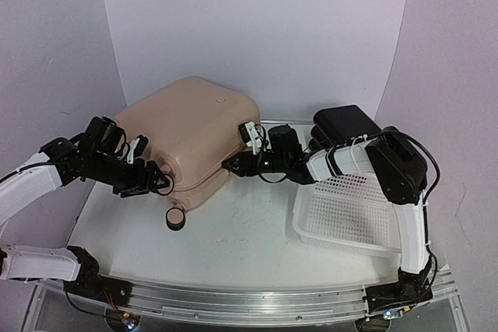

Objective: Open, take out, and arrange the luggage

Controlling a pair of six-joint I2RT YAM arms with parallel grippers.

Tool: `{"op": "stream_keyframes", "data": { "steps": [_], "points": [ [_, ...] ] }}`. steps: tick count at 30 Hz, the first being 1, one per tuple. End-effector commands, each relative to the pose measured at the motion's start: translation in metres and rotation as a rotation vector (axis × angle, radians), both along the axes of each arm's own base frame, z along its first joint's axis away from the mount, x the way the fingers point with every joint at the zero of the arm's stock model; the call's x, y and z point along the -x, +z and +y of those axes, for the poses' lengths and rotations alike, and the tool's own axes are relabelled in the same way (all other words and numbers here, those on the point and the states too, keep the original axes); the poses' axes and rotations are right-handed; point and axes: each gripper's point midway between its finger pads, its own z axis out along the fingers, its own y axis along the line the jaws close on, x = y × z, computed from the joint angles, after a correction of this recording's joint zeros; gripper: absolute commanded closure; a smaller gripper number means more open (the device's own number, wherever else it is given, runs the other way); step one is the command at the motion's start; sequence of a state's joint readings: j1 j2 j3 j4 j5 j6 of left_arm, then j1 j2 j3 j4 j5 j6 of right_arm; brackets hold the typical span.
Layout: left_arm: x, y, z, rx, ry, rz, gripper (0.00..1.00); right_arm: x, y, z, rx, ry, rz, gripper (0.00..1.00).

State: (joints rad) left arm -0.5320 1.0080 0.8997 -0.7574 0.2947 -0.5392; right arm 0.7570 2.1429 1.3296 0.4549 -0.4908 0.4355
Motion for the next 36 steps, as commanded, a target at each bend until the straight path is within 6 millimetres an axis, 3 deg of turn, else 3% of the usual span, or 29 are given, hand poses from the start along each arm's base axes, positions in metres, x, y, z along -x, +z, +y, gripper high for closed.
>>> {"op": "stream_keyframes", "data": {
  "steps": [1,9,17,24,29,32,36],
  "points": [
    [-0.005,0.024,-0.01,0.066,-0.017,-0.071,0.24,-0.007,0.013,0.008,-0.038,0.009,-0.026,0.56],
    [-0.005,0.023,-0.01,0.065,-0.018,-0.066,0.24,-0.005,-0.002,0.0,-0.003,-0.02,-0.008,0.54],
    [-0.007,0.025,-0.012,0.068,-0.019,-0.064,0.25,-0.005,0.001,0.006,-0.04,-0.01,0.005,0.63],
    [-0.007,0.026,-0.011,0.072,-0.016,-0.064,0.25,0.002,-0.008,0.0,-0.01,-0.036,-0.004,0.62],
    [-0.007,0.025,-0.013,0.073,-0.02,-0.057,0.25,-0.004,-0.012,0.006,-0.016,-0.039,0.004,0.62],
    [-0.007,0.026,-0.013,0.076,-0.017,-0.058,0.25,-0.004,-0.014,0.011,-0.016,-0.033,0.003,0.64],
    [-0.007,0.026,-0.012,0.075,-0.014,-0.059,0.25,-0.001,-0.011,0.015,-0.019,-0.026,-0.002,0.75]
  ]
}}
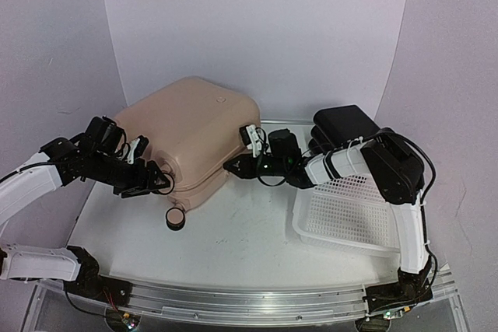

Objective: Open, take out, and arrange the luggage

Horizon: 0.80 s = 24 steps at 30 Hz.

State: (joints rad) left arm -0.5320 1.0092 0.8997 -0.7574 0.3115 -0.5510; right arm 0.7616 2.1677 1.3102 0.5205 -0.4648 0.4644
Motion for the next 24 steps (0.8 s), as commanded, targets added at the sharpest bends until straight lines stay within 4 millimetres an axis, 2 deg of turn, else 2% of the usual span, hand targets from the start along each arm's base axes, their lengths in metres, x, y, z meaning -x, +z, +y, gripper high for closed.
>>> {"op": "stream_keyframes", "data": {
  "steps": [1,11,13,21,24],
  "points": [
    [-0.009,0.025,-0.01,0.059,-0.01,-0.072,0.25,0.003,-0.001,0.015,-0.003,0.004,-0.009,0.77],
    [-0.01,0.023,-0.01,0.057,-0.008,-0.066,0.25,0.009,0.005,0.015,0.122,-0.071,-0.103,1.0],
    [-0.009,0.023,-0.01,0.057,-0.008,-0.067,0.25,0.011,0.003,0.012,0.192,-0.094,-0.139,1.0],
    [-0.008,0.021,-0.008,0.052,-0.003,-0.07,0.25,0.028,0.017,0.0,0.436,-0.202,-0.248,1.0],
    [-0.008,0.02,-0.007,0.048,-0.001,-0.069,0.25,0.027,0.014,-0.018,0.618,-0.274,-0.269,1.0]
  ]
}}
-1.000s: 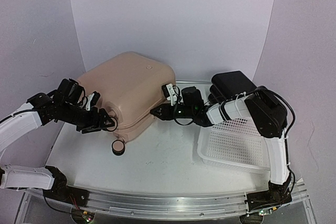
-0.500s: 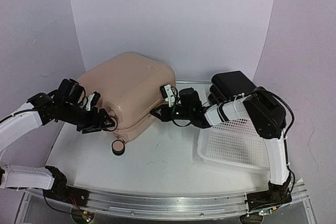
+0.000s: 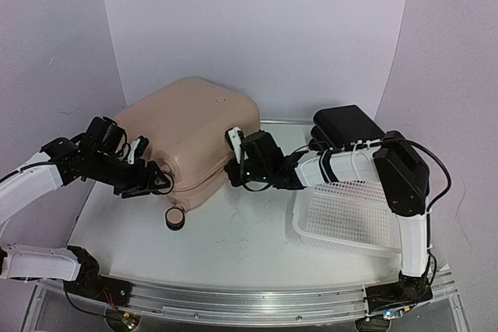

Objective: Open, take out, and arrange the luggage

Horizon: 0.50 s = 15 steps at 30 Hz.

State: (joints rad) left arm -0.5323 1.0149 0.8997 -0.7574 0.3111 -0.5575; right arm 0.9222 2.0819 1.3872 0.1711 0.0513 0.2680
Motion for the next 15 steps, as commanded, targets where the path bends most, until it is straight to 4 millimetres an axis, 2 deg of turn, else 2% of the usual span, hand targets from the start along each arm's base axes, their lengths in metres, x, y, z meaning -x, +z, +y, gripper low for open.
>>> {"op": "stream_keyframes", "data": {
  "steps": [1,5,7,10,12,13,15],
  "points": [
    [-0.008,0.022,-0.007,0.048,-0.005,-0.077,0.25,0.015,0.012,-0.027,0.315,-0.084,-0.061,1.0],
    [-0.007,0.018,-0.006,0.04,-0.003,-0.072,0.25,-0.001,0.009,-0.059,0.569,-0.152,-0.184,1.0],
    [-0.007,0.017,-0.006,0.04,-0.006,-0.072,0.25,-0.007,0.011,-0.065,0.693,-0.102,-0.268,1.0],
    [-0.007,0.017,-0.006,0.037,-0.01,-0.075,0.25,-0.012,0.003,-0.06,0.799,0.009,-0.346,1.0],
    [-0.007,0.018,-0.006,0.038,-0.013,-0.077,0.26,-0.013,0.004,-0.061,0.779,0.036,-0.33,0.98],
    [-0.007,0.019,-0.007,0.04,-0.013,-0.078,0.25,-0.01,0.004,-0.064,0.714,0.041,-0.279,0.94],
    [-0.007,0.021,-0.007,0.046,-0.015,-0.081,0.26,-0.003,0.011,-0.074,0.455,0.041,-0.081,0.83]
  ]
}}
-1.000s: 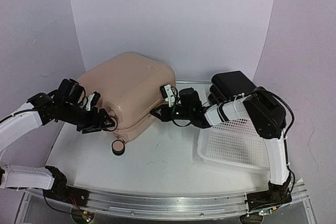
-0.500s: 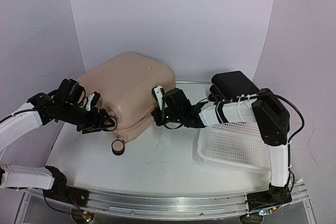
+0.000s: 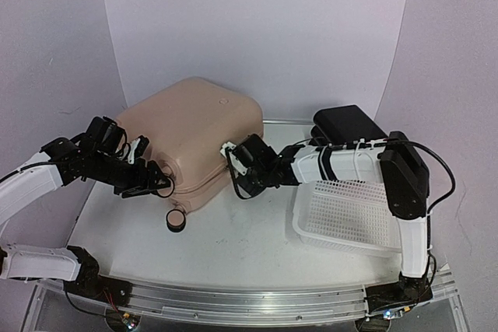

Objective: Open, take out, and arrange the luggage

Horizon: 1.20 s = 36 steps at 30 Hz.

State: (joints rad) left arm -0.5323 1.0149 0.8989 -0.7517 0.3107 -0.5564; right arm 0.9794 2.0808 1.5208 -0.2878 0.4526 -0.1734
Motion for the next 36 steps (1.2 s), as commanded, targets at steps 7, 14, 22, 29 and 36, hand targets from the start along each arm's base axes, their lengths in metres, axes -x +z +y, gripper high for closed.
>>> {"op": "stream_keyframes", "data": {
  "steps": [7,14,22,29,36],
  "points": [
    [-0.005,0.028,-0.009,0.059,-0.041,-0.097,0.26,0.016,0.04,0.009,-0.775,0.138,0.614,0.42],
    [-0.005,0.019,-0.006,0.044,-0.017,-0.076,0.34,0.004,0.053,0.041,-0.97,0.229,0.684,0.42],
    [-0.004,0.021,-0.006,0.05,-0.016,-0.079,0.38,-0.009,0.048,0.054,-1.052,0.255,0.662,0.55],
    [-0.003,0.02,-0.007,0.052,-0.02,-0.072,0.39,-0.017,0.049,0.046,-1.039,0.213,0.575,0.64],
    [-0.005,0.021,-0.009,0.054,-0.024,-0.069,0.4,-0.013,0.053,0.047,-1.013,0.222,0.554,0.65]
  ]
}}
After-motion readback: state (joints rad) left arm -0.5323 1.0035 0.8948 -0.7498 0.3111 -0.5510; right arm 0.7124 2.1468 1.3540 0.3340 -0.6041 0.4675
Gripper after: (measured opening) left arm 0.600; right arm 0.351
